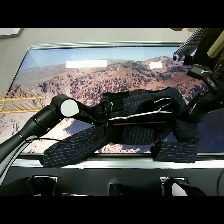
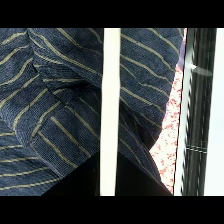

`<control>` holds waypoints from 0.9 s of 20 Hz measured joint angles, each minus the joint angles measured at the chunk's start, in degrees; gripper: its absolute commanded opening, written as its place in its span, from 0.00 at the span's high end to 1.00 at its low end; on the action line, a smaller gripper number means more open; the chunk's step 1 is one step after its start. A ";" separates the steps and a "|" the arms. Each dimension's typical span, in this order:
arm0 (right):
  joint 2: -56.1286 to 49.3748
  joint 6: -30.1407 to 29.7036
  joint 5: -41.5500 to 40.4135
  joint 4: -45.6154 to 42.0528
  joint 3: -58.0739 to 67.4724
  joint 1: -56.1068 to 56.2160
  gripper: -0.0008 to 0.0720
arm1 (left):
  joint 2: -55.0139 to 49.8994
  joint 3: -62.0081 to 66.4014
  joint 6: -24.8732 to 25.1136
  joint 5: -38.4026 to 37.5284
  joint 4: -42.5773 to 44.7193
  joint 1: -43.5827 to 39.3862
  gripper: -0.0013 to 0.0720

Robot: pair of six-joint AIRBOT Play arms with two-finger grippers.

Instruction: Fold the clothes and pants, and hang the long-sleeved shirts on hangers.

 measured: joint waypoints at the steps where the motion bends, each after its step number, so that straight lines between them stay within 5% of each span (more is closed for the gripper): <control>1: -0.11 -0.92 0.11 0.55 -0.48 0.00 0.18 | 0.00 0.00 0.00 0.00 0.00 0.00 0.97; 5: -0.37 -4.55 0.28 2.01 -4.50 0.00 0.22 | 0.00 0.00 0.02 -0.02 0.00 -0.02 0.97; 11: -0.42 -11.39 -3.87 3.06 -8.13 -0.02 0.77 | 0.00 0.00 0.04 -0.07 0.04 0.00 0.97; 12: -0.42 -12.39 -4.57 3.34 -8.28 -0.02 0.97 | 0.00 0.00 0.04 -0.11 0.04 0.00 0.97; 18: -0.24 -14.14 -4.81 4.61 -8.68 -0.07 0.97 | 0.02 0.00 0.07 -0.28 0.09 0.00 0.97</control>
